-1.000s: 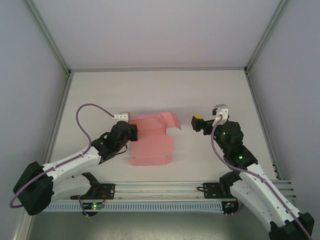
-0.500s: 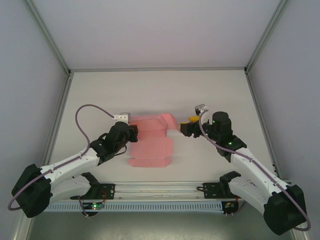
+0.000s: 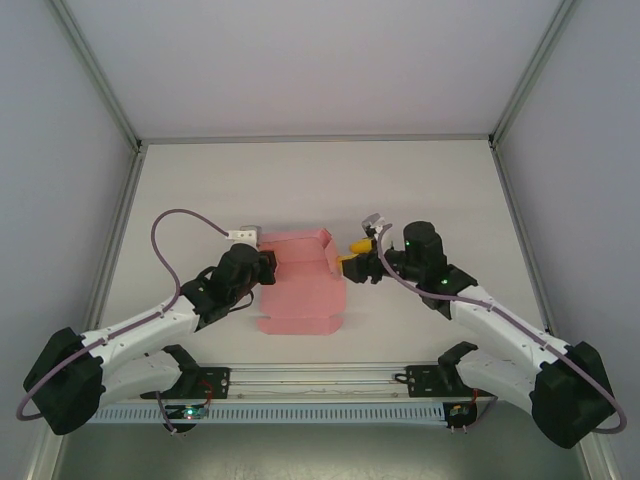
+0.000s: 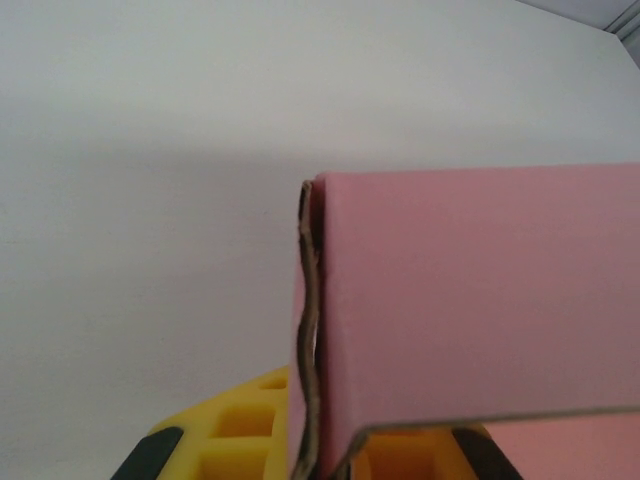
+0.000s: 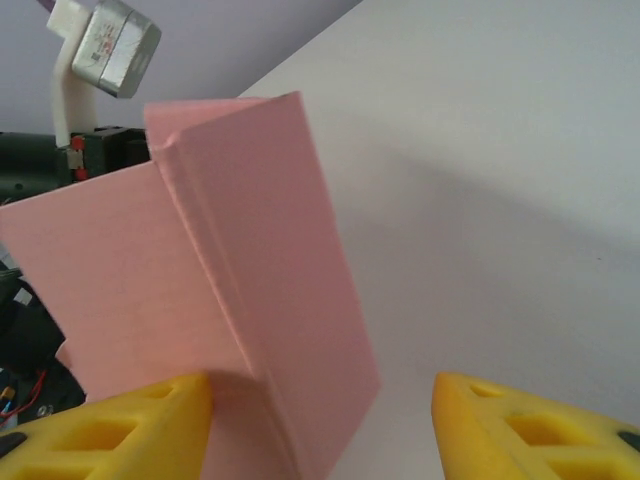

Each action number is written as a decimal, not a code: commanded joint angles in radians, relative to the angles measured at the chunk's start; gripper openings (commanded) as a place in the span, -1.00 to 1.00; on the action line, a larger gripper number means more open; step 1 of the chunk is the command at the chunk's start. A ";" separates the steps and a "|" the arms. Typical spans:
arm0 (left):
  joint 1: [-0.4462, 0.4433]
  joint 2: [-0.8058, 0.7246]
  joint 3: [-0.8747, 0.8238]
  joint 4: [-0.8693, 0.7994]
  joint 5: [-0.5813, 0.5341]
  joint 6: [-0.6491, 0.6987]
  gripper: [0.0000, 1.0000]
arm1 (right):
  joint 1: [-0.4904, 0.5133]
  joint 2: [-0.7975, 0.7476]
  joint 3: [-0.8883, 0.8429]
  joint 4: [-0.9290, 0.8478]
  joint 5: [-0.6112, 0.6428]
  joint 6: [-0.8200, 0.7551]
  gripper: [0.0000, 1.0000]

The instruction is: Assemble paper box

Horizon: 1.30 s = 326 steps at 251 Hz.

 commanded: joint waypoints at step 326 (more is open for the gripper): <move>-0.049 0.081 0.131 -0.120 -0.118 -0.118 -1.00 | 0.335 0.356 0.260 -0.049 1.400 -0.010 -0.95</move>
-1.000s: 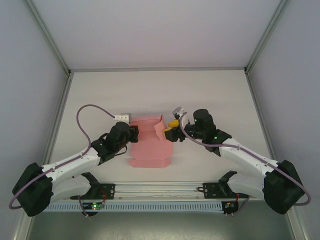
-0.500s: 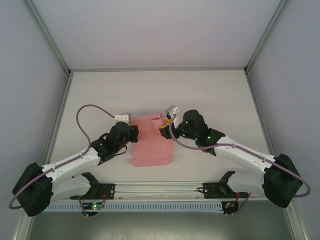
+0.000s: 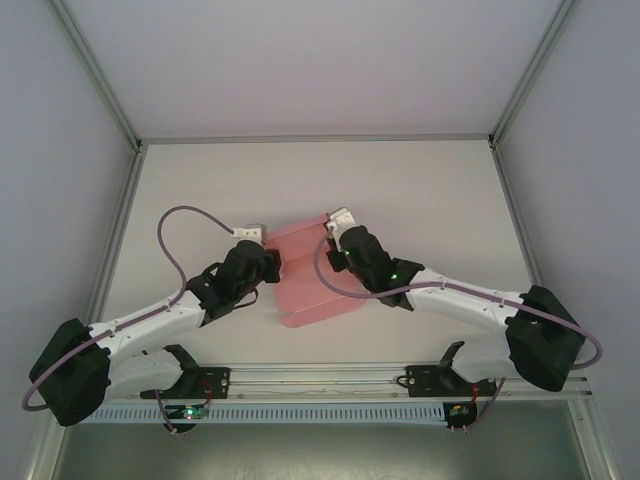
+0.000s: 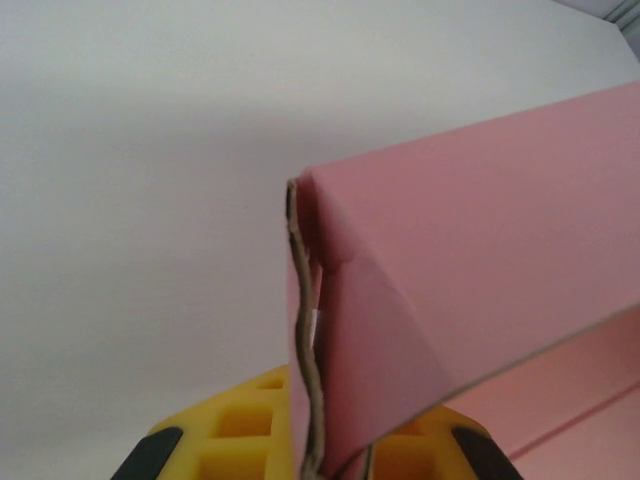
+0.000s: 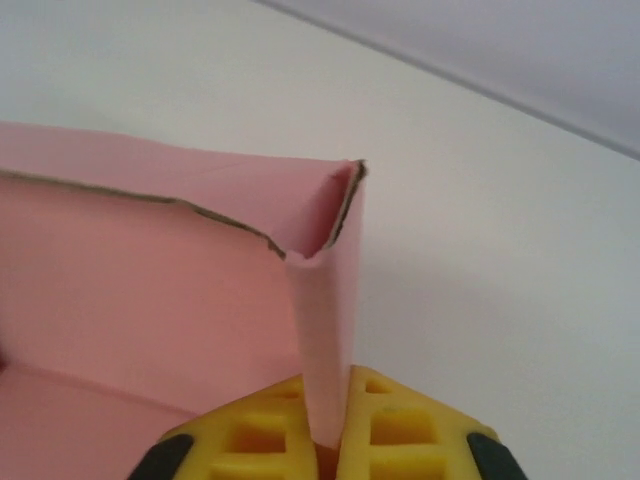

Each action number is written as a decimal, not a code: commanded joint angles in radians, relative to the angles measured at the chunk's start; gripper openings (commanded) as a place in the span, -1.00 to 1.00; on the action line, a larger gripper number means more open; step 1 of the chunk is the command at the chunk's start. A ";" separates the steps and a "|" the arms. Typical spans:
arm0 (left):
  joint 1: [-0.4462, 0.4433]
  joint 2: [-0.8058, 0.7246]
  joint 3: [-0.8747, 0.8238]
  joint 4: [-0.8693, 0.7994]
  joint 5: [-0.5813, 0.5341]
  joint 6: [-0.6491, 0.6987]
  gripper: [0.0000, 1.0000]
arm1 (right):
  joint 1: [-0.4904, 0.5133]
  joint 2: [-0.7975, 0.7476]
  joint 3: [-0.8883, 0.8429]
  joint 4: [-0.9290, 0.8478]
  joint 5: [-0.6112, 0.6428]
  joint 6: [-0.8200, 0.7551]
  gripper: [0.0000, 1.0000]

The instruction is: Assemble paper box

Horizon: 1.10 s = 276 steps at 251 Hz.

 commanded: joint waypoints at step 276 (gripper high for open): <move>-0.029 0.065 0.168 -0.178 -0.184 -0.086 -1.00 | -0.020 -0.150 -0.183 0.359 -0.411 0.009 0.18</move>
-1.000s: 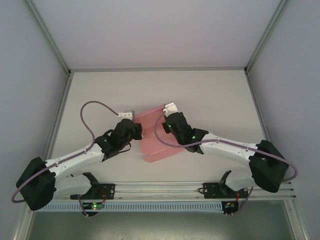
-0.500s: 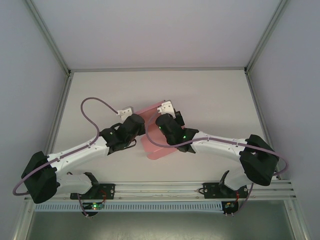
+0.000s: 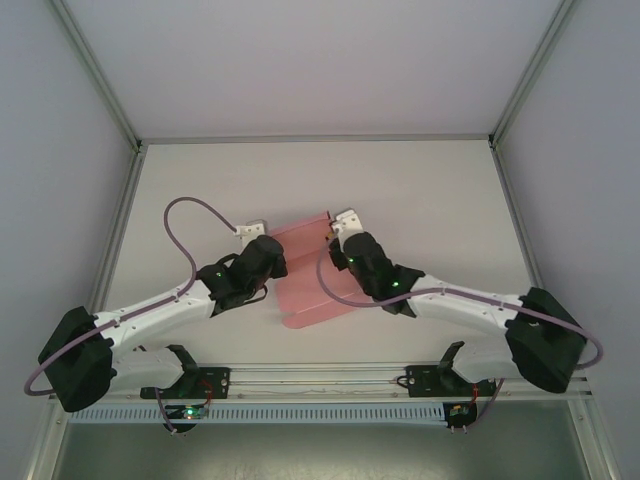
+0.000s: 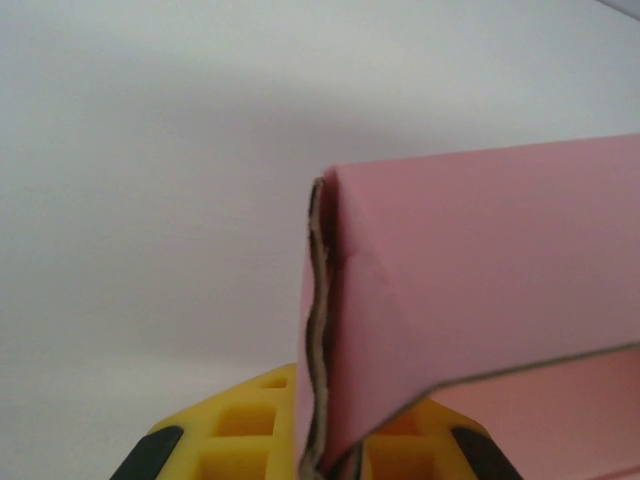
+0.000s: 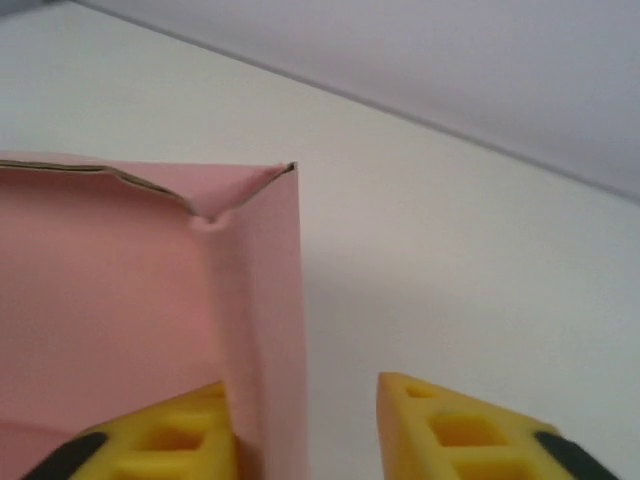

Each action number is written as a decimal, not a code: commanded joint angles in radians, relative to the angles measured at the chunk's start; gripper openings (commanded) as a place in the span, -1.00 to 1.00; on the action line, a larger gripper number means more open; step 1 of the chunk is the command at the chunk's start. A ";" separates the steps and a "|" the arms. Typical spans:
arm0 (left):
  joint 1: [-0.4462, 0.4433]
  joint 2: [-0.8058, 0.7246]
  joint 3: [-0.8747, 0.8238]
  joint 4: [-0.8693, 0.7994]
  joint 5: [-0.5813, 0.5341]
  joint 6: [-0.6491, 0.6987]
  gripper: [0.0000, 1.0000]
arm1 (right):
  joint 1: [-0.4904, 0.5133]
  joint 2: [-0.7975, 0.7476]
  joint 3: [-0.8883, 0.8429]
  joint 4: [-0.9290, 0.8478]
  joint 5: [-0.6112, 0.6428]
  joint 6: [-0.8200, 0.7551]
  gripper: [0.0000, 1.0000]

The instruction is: Assemble paper box

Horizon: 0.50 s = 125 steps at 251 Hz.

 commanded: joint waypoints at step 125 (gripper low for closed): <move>0.129 0.078 0.295 -0.292 0.180 0.529 -1.00 | -0.033 -0.674 -0.182 -0.282 -0.174 0.150 0.97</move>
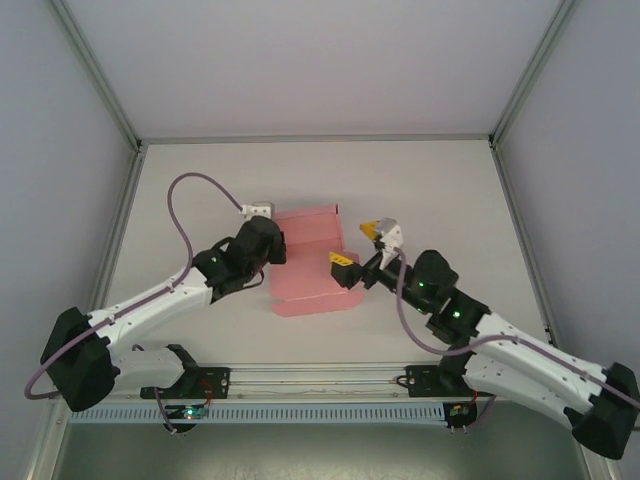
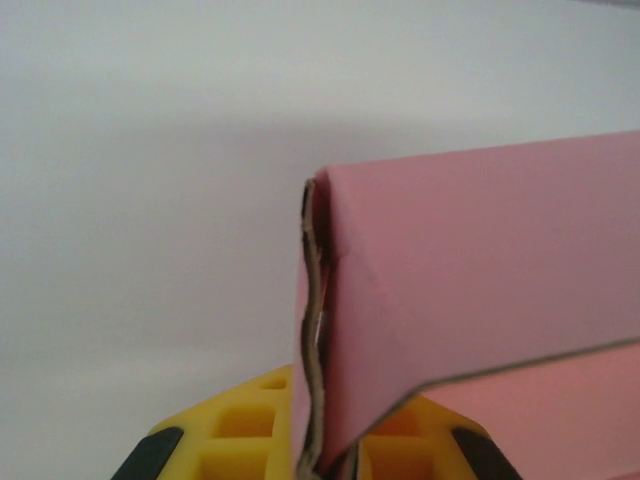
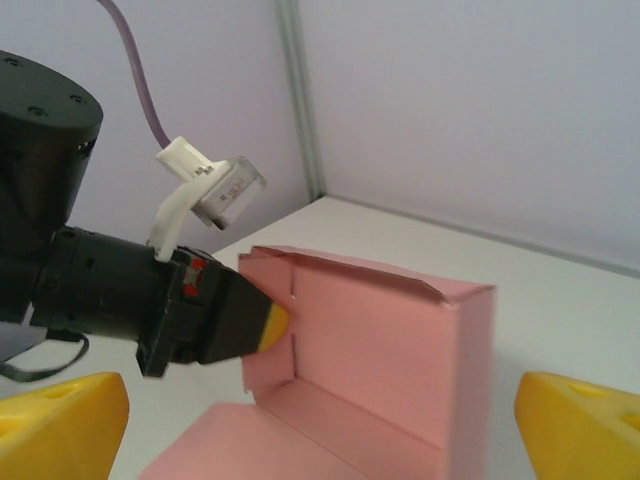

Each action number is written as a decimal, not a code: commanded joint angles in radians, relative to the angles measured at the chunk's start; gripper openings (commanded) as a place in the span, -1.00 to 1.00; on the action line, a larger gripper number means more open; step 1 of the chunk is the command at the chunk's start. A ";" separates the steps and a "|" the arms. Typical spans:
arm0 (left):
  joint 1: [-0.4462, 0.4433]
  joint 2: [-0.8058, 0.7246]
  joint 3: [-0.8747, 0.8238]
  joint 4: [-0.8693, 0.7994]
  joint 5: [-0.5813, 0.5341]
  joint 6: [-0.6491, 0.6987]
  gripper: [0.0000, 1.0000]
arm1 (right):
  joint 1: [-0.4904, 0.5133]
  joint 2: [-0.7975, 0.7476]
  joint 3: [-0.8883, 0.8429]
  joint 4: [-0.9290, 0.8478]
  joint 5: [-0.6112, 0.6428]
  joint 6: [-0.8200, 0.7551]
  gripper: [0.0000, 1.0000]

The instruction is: Assemble paper box

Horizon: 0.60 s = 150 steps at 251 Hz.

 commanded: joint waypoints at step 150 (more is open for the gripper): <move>0.088 0.638 0.868 -1.010 0.299 1.032 -1.00 | -0.193 -0.368 -0.078 -0.610 0.130 0.140 0.97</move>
